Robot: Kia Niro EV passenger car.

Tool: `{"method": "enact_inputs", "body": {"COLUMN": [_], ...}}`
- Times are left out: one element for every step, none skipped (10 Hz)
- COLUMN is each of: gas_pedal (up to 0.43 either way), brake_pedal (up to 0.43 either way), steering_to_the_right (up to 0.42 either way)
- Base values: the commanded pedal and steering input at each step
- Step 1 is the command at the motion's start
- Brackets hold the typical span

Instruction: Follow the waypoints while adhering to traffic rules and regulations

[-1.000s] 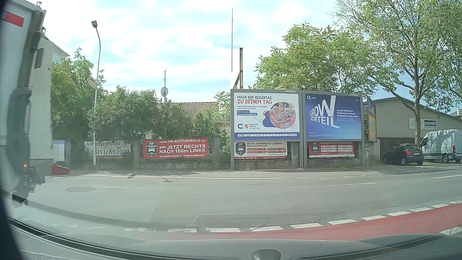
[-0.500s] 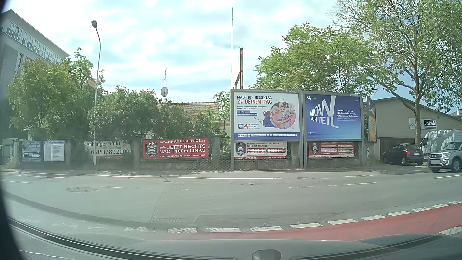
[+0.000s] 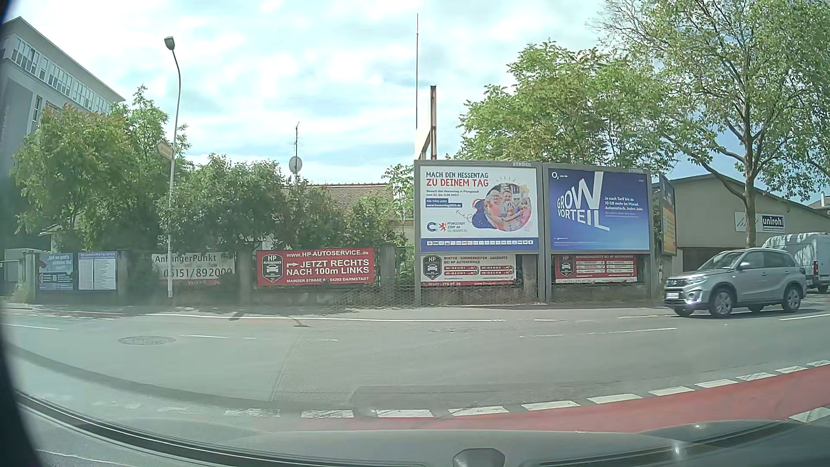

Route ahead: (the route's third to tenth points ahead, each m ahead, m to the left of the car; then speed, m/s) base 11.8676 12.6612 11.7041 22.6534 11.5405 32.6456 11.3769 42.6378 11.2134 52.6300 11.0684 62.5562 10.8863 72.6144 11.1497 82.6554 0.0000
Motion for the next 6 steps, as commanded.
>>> {"method": "enact_inputs", "body": {"gas_pedal": [0.0,0.0,0.0,0.0,0.0,0.0], "brake_pedal": [0.238,0.226,0.22,0.207,0.201,0.195], "steering_to_the_right": [-0.101,-0.101,-0.101,-0.101,-0.102,-0.108]}}
